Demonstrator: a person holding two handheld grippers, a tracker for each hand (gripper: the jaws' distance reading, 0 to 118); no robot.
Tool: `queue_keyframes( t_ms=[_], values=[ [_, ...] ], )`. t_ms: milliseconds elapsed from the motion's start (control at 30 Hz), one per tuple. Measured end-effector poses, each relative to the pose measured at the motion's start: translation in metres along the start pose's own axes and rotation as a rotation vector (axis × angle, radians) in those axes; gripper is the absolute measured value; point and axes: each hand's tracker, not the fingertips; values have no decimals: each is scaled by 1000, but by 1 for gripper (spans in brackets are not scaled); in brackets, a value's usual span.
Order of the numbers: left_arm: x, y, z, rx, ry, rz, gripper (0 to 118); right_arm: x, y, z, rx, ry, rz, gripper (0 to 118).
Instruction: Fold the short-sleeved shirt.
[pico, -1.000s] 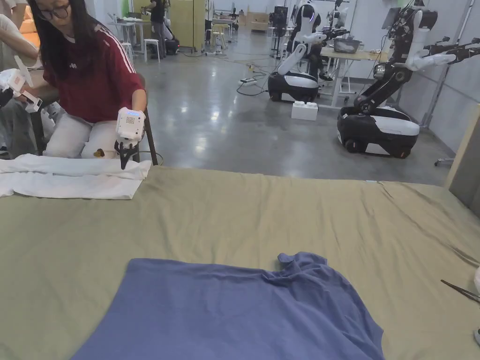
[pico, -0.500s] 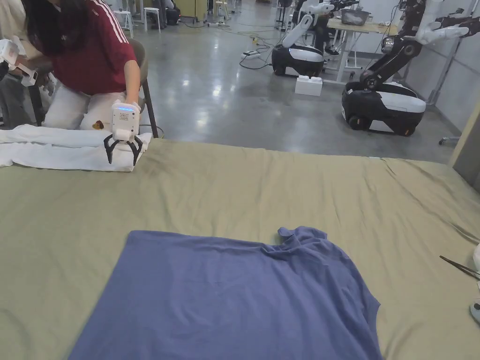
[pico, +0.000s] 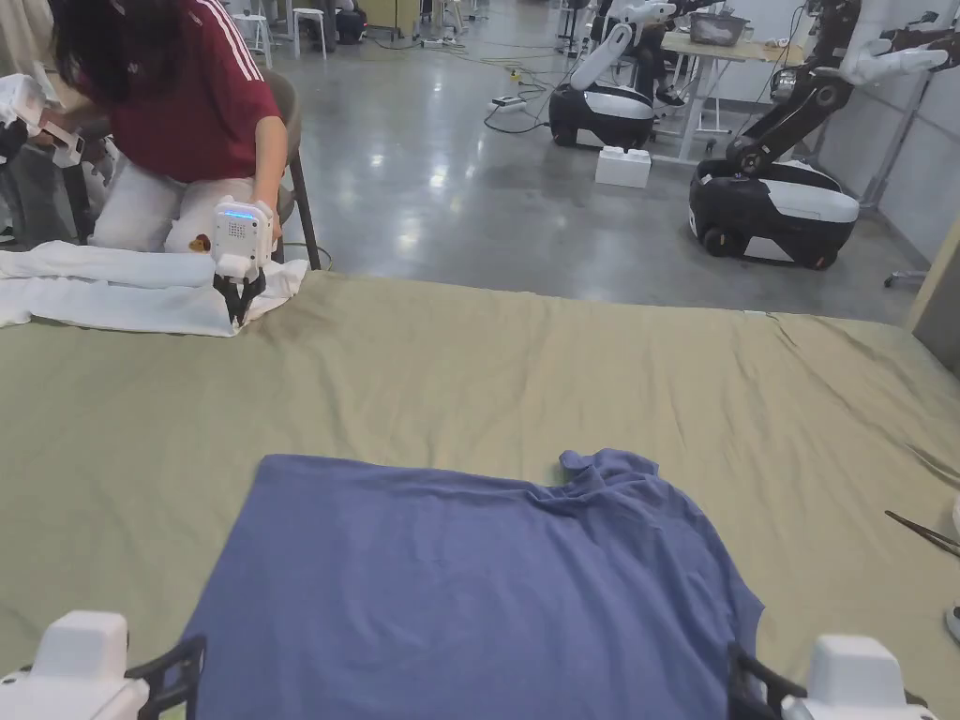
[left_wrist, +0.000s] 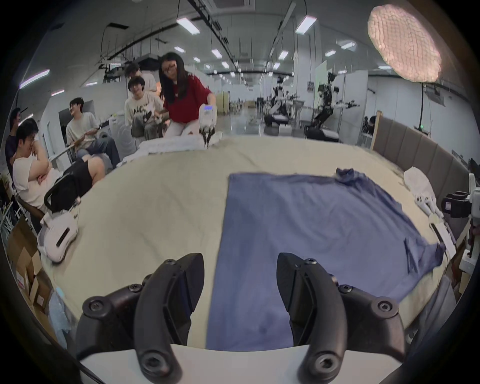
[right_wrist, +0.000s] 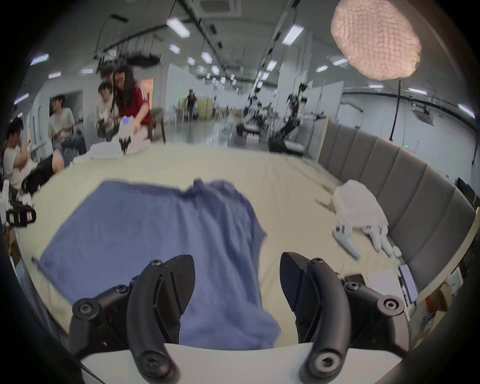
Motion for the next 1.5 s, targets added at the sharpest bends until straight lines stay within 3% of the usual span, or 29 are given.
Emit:
queue_keyframes(
  t_ms=[133,233,300,333,367,400,767,967,1133,1233,1333,1367,1500],
  values=[
    [29,40,2,154,-8,-3,56,-23,36,-5,167,-15,-58,72],
    [48,67,9,274,0,-20,41,-38,60,-2,291,-38,-68,67],
    [57,80,14,337,13,-35,27,-46,72,3,359,-45,-70,48],
    [62,87,18,374,20,-38,19,-50,77,5,393,-51,-61,33],
    [66,92,20,400,24,-38,5,-53,81,7,423,-51,-59,8],
    [69,96,22,419,29,-41,0,-55,84,9,435,-61,-62,3],
    [67,113,24,419,-2,-34,0,-60,87,4,425,-17,-99,0],
    [25,85,17,131,-23,-23,0,-56,79,0,356,28,-115,0],
    [-26,31,21,-89,-24,70,0,-59,68,-10,304,38,-87,0],
    [-50,-1,25,-212,-30,90,17,-62,62,-16,277,44,-86,0],
    [-63,-29,25,-330,-27,103,69,-66,57,-21,250,56,-80,0],
    [-67,-38,22,-365,-33,115,80,-67,56,-22,236,63,-82,0],
    [-72,-61,8,-418,-35,159,82,-70,52,-26,195,84,-86,0]
  ],
)
